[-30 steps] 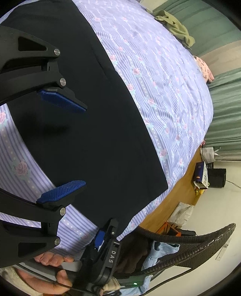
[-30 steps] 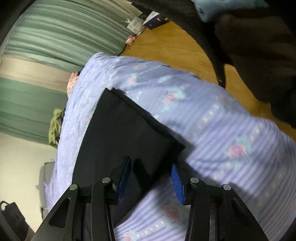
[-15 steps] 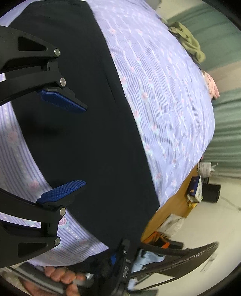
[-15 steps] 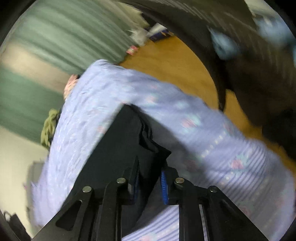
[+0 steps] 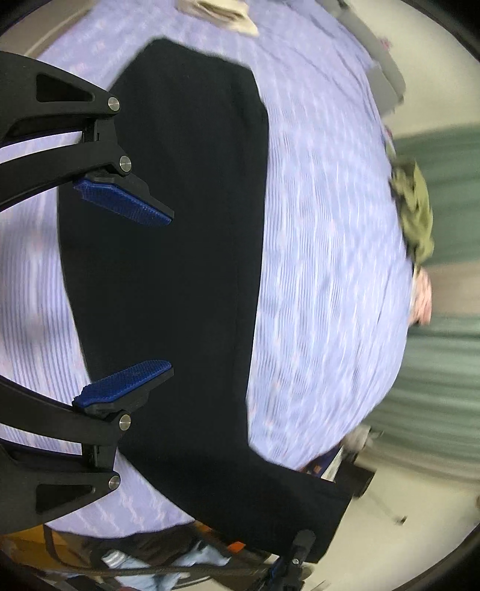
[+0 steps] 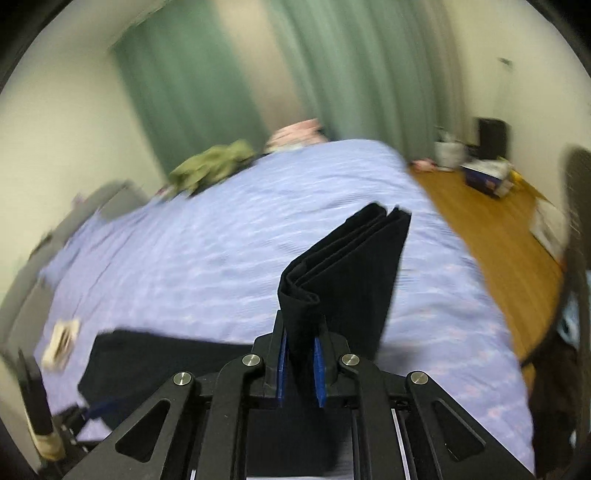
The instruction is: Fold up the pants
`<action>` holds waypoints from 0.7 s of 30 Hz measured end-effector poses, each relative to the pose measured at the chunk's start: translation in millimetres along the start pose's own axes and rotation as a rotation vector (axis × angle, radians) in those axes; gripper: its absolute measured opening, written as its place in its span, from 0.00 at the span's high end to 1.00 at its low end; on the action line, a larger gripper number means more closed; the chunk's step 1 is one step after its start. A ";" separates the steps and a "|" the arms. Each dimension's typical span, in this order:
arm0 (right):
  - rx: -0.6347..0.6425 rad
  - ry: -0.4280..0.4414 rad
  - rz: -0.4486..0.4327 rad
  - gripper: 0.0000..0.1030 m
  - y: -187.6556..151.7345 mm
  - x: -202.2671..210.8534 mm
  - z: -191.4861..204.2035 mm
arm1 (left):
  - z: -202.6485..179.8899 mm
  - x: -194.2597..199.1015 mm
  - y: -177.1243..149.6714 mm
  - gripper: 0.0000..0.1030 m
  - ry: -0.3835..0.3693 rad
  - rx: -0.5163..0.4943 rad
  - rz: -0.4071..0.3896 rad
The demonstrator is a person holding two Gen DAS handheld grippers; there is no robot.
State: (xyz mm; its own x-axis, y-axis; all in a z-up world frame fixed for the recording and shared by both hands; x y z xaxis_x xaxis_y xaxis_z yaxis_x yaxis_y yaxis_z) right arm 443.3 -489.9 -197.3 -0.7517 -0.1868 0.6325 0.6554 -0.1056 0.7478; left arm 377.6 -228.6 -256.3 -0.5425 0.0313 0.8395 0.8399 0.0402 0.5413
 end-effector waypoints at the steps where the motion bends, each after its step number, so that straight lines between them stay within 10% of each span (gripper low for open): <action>1: 0.021 0.011 0.011 0.87 -1.0 -5.6 15.0 | 15.0 1.8 -0.7 0.28 0.009 0.014 -0.003; 10: 0.210 0.134 0.293 0.87 -99.9 -130.9 170.8 | 141.8 -15.8 -36.1 0.28 0.091 0.131 0.043; 21: 0.239 0.136 0.448 0.87 -183.8 -173.0 219.7 | 201.4 -44.7 -59.9 0.28 0.092 0.170 0.090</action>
State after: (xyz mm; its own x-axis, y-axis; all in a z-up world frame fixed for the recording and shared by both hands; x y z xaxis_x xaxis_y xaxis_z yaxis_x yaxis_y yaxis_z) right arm 436.8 -223.6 -399.8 -0.3744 -0.2897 0.8808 0.8639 0.2363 0.4449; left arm 348.1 -31.3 -335.9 -0.4548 -0.0486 0.8893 0.8659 0.2096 0.4542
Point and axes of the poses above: each gripper's, at about its wrist camera, not at the fingertips, and x roughly against the way its jaws point, z to its left, y to its top, the point moved 8 cm from there along -x, roughly the way its jaws point, and after that the axes turned 4 degrees about x, right-handed, at the moved point
